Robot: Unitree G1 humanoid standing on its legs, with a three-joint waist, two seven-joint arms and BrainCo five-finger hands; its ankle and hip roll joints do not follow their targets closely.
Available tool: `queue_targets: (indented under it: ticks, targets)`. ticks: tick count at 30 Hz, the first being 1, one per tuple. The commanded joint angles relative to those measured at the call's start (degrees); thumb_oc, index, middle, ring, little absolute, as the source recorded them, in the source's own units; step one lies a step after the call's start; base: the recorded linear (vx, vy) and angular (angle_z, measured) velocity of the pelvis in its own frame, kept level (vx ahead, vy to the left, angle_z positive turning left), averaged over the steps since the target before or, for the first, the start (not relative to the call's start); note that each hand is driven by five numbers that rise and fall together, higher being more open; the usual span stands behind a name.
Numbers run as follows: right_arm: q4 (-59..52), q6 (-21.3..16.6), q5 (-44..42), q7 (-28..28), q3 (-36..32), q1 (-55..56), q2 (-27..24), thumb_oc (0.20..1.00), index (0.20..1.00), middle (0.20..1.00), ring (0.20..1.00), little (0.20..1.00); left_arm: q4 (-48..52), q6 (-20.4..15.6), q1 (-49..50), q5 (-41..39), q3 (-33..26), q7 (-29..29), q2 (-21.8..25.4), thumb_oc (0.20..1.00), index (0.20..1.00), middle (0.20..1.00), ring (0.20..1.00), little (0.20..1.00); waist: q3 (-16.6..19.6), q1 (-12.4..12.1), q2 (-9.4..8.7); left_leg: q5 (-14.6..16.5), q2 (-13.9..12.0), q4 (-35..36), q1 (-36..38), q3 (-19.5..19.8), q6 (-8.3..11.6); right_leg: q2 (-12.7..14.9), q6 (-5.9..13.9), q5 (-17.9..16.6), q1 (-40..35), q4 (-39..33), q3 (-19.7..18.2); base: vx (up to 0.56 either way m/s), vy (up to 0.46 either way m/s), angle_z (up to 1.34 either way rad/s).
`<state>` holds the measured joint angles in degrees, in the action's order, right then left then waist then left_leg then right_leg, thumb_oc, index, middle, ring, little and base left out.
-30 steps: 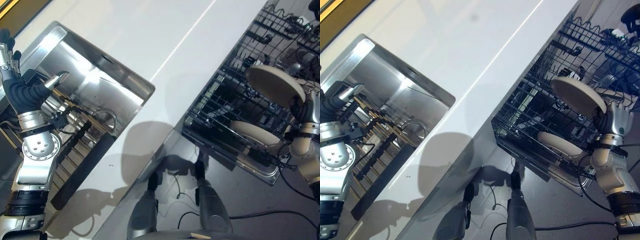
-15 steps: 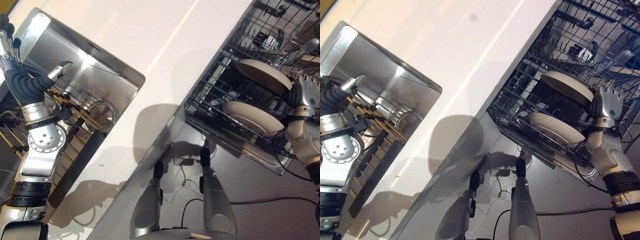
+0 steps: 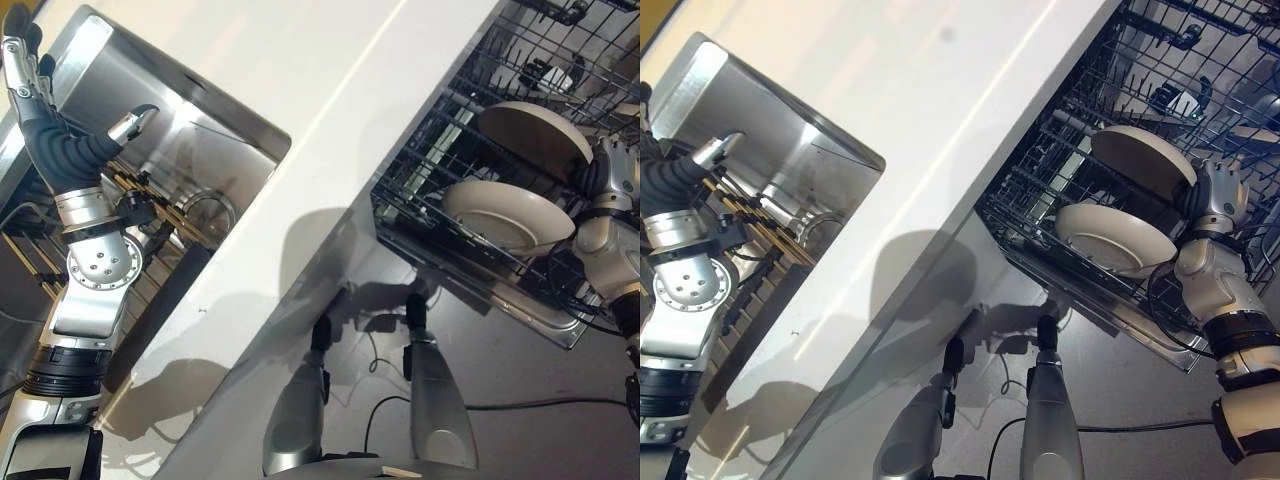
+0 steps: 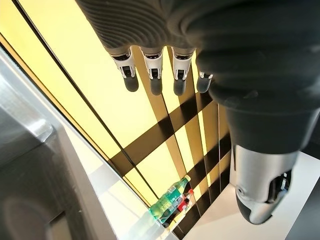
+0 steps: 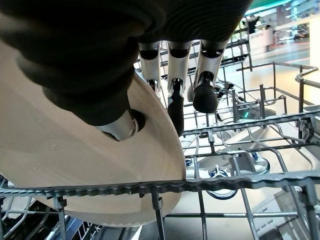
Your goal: Pick up plates and place into dishwasher.
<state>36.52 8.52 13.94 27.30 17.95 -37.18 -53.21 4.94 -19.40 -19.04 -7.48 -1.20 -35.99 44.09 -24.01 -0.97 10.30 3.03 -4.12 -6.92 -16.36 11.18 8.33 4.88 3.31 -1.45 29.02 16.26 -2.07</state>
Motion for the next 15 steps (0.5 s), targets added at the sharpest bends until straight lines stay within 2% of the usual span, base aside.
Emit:
queue_targets:
  ticks: [1, 2, 3, 11, 15]
  targets:
    - [3.43, 4.42, -1.26, -2.33, 4.25, 2.66, 1.08, 0.2, 0.2, 0.2, 0.2, 0.2, 0.11, -0.7, -3.61, 0.84, 0.6, -0.65, 2.93, 1.0, 1.0, 1.0, 1.0, 1.0, 0.62, -1.46, 0.85, -7.22, -1.6, 3.74, -5.71, -0.03, -1.53, 2.64, 2.99, 7.59, 1.13, 6.4, 0.7, 0.0, -0.044, 0.03]
    - [3.14, 4.56, -1.24, -2.12, 4.08, 2.92, 1.33, 0.68, 0.68, 0.68, 0.68, 0.68, -0.1, -0.6, -3.88, 0.63, 0.55, -0.48, 3.12, 1.0, 1.0, 1.0, 1.0, 1.0, 0.61, -1.42, 0.74, -7.22, -1.69, 3.61, -5.78, -0.04, -1.53, 2.61, 2.95, 7.57, 1.01, 6.35, 0.85, 0.0, -0.044, 0.05]
    - [2.84, 4.82, -1.08, -1.85, 3.81, 3.14, 1.51, 1.0, 1.0, 1.0, 1.0, 1.0, -0.16, -0.41, -4.12, 0.58, 0.61, -0.35, 3.24, 1.0, 1.0, 1.0, 1.0, 1.0, 0.6, -1.39, 0.65, -7.2, -1.74, 3.52, -5.79, -0.03, -1.54, 2.58, 2.92, 7.54, 0.9, 6.3, 0.98, 0.0, -0.043, 0.04]
    - [1.95, 3.7, -1.59, 0.13, 1.19, 5.64, 2.55, 1.0, 1.0, 1.0, 1.0, 1.0, -0.45, -0.4, -3.11, 1.76, -0.21, 0.6, 3.04, 1.0, 1.0, 1.0, 1.0, 1.0, 1.14, -1.33, 0.09, -6.76, -1.85, 2.49, -5.54, 0.13, -1.78, 2.06, 2.6, 7.53, -0.51, 5.89, 1.23, 0.0, -0.011, 0.02]
    - [-0.76, 3.81, -0.51, -1.0, -0.63, 8.06, 3.13, 1.0, 1.0, 1.0, 1.0, 1.0, 0.13, -0.45, -1.66, 1.56, -1.02, 2.11, 2.98, 1.0, 1.0, 1.0, 1.0, 1.0, 1.88, -1.25, -0.38, -6.4, -1.91, 1.92, -4.82, 0.03, -1.83, 2.24, 2.53, 7.45, -1.74, 5.48, 1.5, 0.05, 0.016, 0.04]
